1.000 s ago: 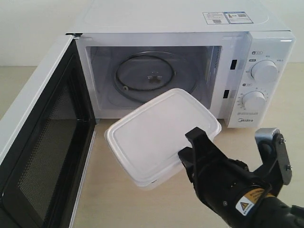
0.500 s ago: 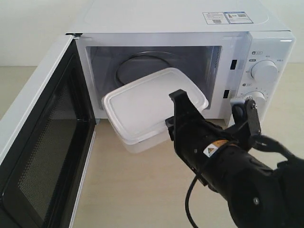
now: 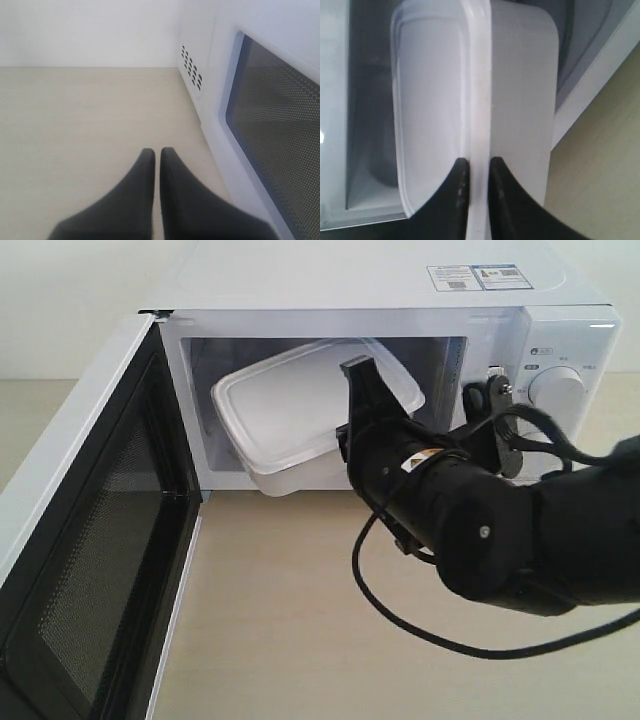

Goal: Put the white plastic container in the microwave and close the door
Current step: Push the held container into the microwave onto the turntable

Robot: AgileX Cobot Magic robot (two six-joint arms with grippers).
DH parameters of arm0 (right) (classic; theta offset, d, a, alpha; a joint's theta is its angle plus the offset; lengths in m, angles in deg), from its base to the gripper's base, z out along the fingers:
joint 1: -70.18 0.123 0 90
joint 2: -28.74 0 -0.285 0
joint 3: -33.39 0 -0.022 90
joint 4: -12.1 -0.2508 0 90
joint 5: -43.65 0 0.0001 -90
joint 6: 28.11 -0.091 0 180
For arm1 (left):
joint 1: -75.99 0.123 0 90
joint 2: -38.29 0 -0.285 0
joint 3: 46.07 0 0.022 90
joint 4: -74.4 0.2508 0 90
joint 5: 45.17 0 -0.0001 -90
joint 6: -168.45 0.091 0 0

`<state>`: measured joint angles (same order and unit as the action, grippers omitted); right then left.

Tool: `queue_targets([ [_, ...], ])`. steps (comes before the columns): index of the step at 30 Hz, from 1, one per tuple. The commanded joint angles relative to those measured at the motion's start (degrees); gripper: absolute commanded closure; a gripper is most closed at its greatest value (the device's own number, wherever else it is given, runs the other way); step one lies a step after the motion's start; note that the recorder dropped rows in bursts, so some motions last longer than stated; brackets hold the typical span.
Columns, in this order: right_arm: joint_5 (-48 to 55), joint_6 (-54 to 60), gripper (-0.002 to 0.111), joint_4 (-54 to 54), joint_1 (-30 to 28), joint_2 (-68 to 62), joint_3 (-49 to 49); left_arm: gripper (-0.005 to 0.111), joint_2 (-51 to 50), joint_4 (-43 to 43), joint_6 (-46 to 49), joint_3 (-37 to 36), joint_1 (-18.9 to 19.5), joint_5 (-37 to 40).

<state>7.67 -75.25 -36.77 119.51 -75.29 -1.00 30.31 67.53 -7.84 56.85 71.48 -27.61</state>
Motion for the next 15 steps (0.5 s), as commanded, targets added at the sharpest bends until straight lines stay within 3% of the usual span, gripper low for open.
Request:
queue_targets([
  [1, -1.0, -1.9, 0.109, 0.8, -0.3, -4.5, 4.0, 0.102, 0.2, -0.5, -0.3, -0.1, 0.1, 0.0],
  [15, -10.7, -4.3, 0.109, -4.2, -0.9, -13.0, 10.5, 0.102, 0.2, -0.5, -0.3, -0.1, 0.1, 0.0],
])
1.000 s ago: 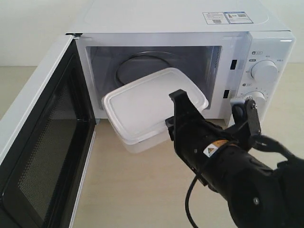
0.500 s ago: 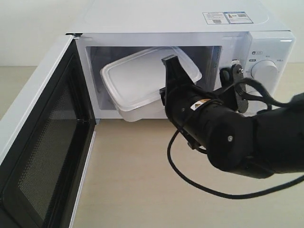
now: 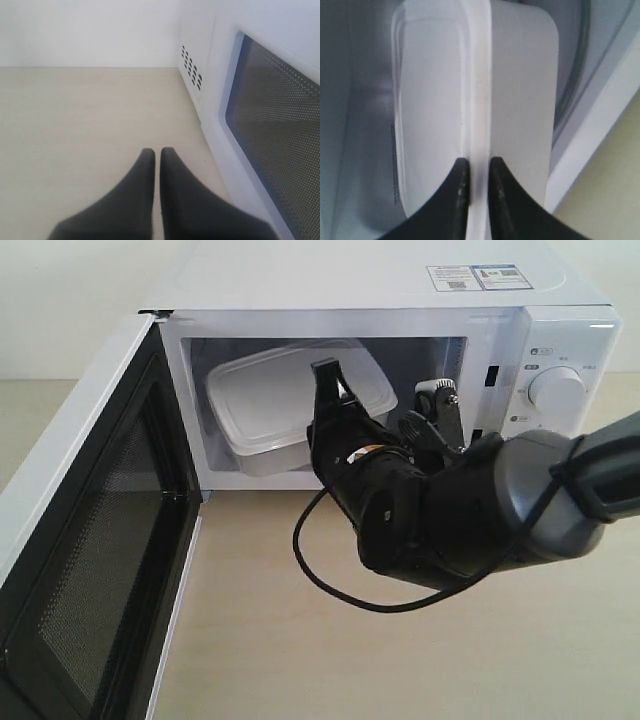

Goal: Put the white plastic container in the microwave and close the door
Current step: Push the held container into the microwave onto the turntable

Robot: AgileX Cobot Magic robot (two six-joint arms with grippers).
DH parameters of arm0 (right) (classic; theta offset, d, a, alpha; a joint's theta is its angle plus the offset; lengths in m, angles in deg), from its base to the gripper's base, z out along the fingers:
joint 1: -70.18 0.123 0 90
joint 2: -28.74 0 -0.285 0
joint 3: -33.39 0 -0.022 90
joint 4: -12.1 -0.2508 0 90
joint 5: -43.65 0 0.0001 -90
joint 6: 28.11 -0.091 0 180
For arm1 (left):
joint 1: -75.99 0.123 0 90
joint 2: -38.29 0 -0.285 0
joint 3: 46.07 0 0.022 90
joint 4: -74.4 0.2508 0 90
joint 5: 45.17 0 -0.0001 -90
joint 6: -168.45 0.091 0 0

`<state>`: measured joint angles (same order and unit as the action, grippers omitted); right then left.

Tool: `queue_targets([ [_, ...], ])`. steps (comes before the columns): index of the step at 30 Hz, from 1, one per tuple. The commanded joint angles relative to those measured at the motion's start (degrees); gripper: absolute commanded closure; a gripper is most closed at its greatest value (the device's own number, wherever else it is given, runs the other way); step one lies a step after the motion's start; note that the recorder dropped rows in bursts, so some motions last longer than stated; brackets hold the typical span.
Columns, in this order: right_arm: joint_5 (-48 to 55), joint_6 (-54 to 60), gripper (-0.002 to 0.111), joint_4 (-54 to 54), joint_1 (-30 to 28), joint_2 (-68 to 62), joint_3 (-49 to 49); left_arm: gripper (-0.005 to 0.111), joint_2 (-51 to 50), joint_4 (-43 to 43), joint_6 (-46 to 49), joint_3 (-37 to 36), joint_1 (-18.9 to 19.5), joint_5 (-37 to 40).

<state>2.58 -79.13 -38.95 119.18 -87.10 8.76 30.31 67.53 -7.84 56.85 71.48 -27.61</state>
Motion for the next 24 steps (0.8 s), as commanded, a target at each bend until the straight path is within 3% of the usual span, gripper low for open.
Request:
queue_targets([
  [1, -5.9, -1.0, 0.109, -2.3, -0.5, -1.3, 0.7, 0.102, 0.2, -0.5, -0.3, -0.1, 0.1, 0.0],
  [9, -4.0, -1.4, 0.106, -0.4, -3.4, -1.3, 0.7, 0.102, 0.2, -0.5, -0.3, -0.1, 0.1, 0.0],
  [13, -2.2, -1.5, 0.09, 1.0, -4.6, -1.3, 0.7, 0.102, 0.2, -0.5, -0.3, -0.1, 0.1, 0.0],
  [24, 0.4, -4.1, 0.091, 9.4, -6.2, -1.2, 0.8, 0.102, 0.2, -0.5, -0.3, -0.1, 0.1, 0.0],
])
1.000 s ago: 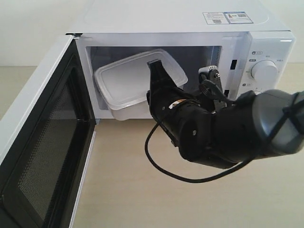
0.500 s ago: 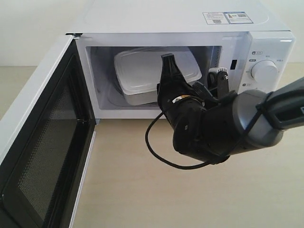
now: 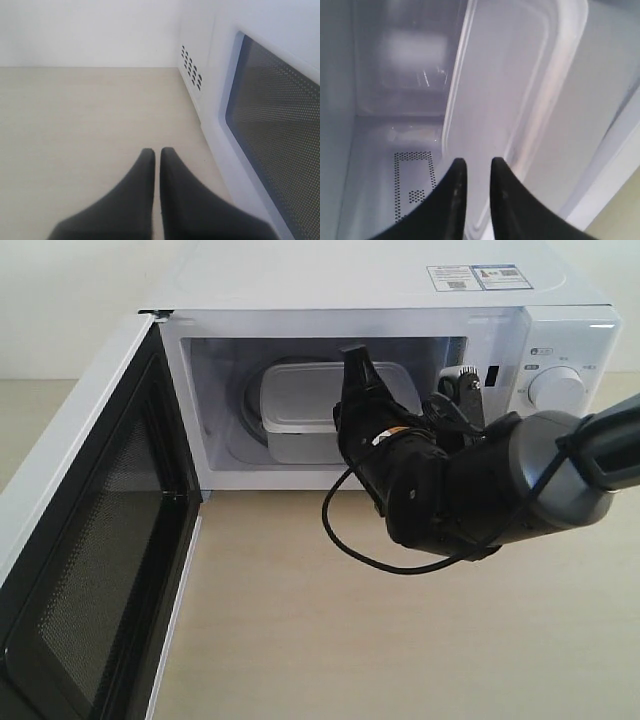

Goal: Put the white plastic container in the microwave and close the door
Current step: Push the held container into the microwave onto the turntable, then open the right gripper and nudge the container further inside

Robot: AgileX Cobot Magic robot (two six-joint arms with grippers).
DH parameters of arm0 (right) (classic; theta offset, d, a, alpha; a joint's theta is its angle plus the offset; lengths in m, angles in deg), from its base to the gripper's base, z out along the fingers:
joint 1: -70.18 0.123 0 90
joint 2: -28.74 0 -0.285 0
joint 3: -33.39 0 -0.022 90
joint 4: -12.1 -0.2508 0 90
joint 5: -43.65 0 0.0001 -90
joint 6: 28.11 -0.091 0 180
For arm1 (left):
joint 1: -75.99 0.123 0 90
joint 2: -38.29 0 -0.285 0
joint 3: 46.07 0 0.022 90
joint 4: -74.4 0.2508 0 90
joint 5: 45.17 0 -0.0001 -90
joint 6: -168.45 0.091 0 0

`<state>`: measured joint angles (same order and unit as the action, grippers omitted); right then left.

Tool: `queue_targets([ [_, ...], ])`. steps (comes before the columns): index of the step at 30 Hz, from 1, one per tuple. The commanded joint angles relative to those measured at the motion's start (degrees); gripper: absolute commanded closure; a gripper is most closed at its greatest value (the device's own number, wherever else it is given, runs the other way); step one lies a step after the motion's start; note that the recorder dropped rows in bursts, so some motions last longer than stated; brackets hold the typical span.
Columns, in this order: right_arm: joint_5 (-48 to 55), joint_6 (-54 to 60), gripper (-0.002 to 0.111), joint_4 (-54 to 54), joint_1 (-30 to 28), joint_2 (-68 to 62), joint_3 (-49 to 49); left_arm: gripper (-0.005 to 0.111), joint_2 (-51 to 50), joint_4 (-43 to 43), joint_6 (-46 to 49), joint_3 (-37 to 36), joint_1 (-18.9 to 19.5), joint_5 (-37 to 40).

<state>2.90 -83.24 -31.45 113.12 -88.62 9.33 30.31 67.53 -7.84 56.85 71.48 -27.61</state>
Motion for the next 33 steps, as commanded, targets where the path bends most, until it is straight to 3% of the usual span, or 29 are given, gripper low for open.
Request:
queue_targets([
  [1, 0.4, 0.0, 0.091, 2.5, -0.1, 0.4, 0.1, 0.102, 0.2, -0.5, -0.3, -0.1, 0.1, 0.0],
  [11, 6.0, 6.2, 0.091, 5.6, 0.0, 5.5, -3.8, 0.102, 0.2, -0.5, -0.3, -0.1, 0.1, 0.0],
  [17, 6.5, 20.8, 0.091, 18.5, 0.0, 12.8, -11.5, 0.102, 0.2, -0.5, -0.3, -0.1, 0.1, 0.0],
  [21, 8.8, 36.7, 0.091, 25.4, 0.0, 17.0, -15.2, 0.102, 0.2, -0.5, -0.3, -0.1, 0.1, 0.0],
  [26, 7.6, 54.4, 0.091, 22.8, 1.6, 16.9, -17.2, 0.102, 0.2, -0.5, -0.3, -0.1, 0.1, 0.0],
  [28, 4.9, 59.5, 0.097, 20.6, 2.2, 15.2, -17.2, 0.102, 0.2, -0.5, -0.3, -0.1, 0.1, 0.0],
  [30, 2.8, 62.6, 0.109, 19.9, 2.3, 13.3, -17.2, 0.102, 0.2, -0.5, -0.3, -0.1, 0.1, 0.0],
  [33, -2.2, 63.0, 0.108, 16.5, 2.2, 9.8, -17.1, 0.102, 0.2, -0.5, -0.3, -0.1, 0.1, 0.0],
])
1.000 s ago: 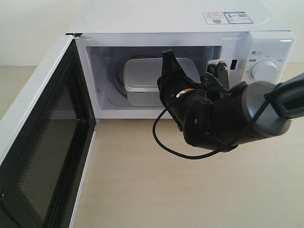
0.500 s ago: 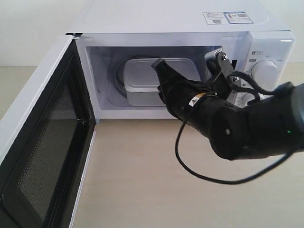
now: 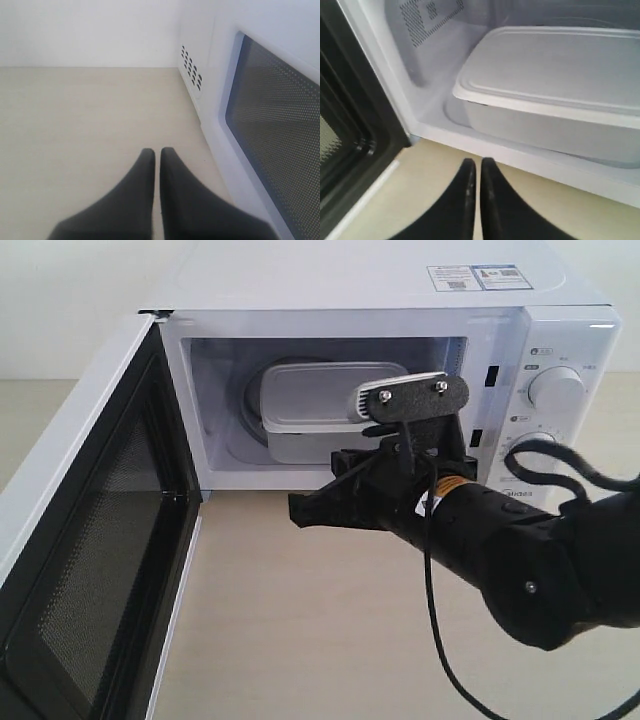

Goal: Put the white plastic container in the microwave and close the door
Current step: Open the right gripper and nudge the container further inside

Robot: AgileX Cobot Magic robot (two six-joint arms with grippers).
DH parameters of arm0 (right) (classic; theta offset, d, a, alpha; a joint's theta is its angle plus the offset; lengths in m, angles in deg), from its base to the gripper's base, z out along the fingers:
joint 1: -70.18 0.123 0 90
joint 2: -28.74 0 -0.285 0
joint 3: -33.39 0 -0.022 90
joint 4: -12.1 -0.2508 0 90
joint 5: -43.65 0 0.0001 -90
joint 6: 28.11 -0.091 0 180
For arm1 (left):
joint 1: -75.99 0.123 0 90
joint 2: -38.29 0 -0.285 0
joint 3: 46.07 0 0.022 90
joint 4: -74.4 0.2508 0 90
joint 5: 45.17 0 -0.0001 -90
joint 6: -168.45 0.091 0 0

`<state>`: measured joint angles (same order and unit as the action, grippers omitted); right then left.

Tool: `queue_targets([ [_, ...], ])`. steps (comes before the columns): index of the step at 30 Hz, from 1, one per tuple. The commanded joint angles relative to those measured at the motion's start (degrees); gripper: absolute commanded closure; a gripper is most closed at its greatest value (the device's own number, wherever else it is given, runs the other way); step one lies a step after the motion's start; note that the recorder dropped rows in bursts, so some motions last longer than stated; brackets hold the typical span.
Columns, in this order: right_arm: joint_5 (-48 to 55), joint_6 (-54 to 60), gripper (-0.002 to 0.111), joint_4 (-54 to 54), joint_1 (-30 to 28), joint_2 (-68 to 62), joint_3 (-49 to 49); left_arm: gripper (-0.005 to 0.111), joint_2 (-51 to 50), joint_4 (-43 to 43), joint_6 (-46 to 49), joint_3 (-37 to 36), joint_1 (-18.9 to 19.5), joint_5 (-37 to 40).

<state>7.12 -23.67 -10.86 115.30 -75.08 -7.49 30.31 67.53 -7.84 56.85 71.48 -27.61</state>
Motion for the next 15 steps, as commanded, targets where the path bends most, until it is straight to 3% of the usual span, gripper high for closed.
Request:
queue_targets([
  [1, -8.8, 3.6, 0.108, -5.1, 0.0, -4.9, -0.2, 0.102, 0.2, -0.5, -0.3, -0.1, 0.1, 0.0],
  [6, -18.5, 3.7, 0.108, -5.5, 0.0, -10.7, 0.8, 0.102, 0.2, -0.5, -0.3, -0.1, 0.1, 0.0],
  [15, -18.5, 7.0, 0.108, -5.8, 0.0, -18.7, 10.0, 0.102, 0.2, -0.5, -0.3, -0.1, 0.1, 0.0],
])
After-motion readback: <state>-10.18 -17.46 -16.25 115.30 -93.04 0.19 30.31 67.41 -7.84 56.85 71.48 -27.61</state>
